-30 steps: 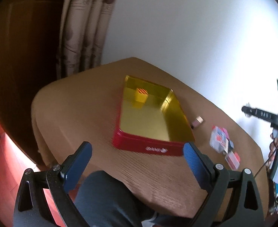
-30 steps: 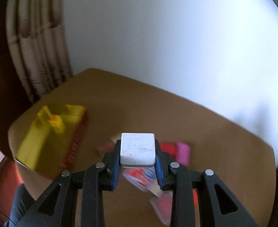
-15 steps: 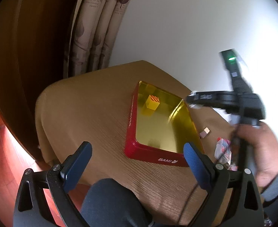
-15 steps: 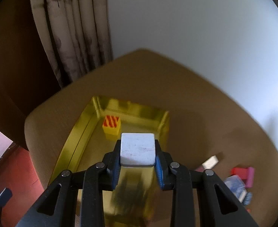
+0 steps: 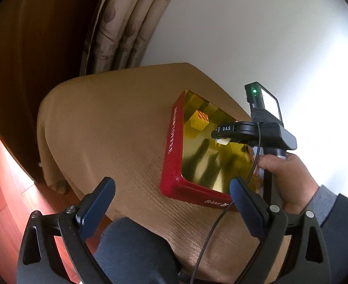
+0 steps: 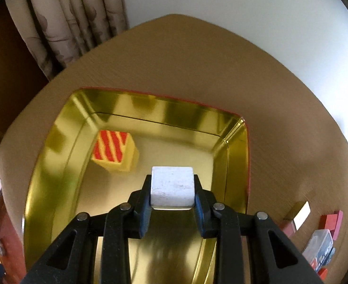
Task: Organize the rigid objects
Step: 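Carry the white cube into the tin tray and open the right gripper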
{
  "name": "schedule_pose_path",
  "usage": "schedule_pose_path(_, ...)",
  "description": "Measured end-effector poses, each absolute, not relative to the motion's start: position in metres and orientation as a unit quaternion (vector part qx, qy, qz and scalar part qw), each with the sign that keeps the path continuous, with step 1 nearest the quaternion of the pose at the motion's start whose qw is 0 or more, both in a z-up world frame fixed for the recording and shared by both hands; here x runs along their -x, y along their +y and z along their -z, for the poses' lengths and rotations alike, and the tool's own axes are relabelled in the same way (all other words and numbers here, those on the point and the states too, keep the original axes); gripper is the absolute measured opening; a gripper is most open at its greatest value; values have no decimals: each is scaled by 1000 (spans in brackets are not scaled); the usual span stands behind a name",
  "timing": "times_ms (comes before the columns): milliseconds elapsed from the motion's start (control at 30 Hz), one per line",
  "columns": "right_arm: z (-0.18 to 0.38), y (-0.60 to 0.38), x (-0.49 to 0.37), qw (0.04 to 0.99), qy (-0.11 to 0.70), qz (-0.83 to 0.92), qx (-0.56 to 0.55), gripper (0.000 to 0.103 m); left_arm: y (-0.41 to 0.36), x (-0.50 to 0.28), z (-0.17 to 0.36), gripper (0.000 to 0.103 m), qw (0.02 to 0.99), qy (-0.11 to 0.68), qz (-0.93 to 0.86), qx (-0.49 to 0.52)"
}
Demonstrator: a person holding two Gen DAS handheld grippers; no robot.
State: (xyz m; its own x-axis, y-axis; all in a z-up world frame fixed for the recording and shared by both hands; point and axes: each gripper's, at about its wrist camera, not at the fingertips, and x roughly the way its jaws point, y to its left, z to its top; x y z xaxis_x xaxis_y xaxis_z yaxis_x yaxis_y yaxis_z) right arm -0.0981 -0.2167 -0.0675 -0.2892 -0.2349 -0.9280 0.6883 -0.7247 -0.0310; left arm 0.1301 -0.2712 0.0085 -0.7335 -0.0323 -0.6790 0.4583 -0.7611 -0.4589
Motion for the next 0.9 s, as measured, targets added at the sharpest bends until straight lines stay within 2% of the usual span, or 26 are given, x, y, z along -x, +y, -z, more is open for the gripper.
schedule_pose_path(467, 73, -223, 99, 289, 247, 771, -510, 31, -244, -128, -15, 95, 146, 284, 886, -336)
schedule_pose_path(600, 50, -209, 95, 317, 206, 779, -500, 34, -237, -126, -18, 95, 140, 263, 893, -336)
schedule_pose_path(700, 11, -163, 82, 339, 147, 798, -475, 36, -232, -123, -18, 95, 127, 252, 898, -338)
schedule_pose_path(767, -13, -108, 68, 350, 100, 814, -453, 39, -225, -120, -18, 95, 110, 243, 901, -342)
schedule_pose_path(833, -25, -37, 53, 326, 68, 837, -435, 57, -211, -114, -18, 95, 76, 225, 905, -352)
schedule_pose_path(900, -23, 26, 39, 287, 60, 859, -420, 59, -189, -106, -15, 95, 31, 201, 908, -367)
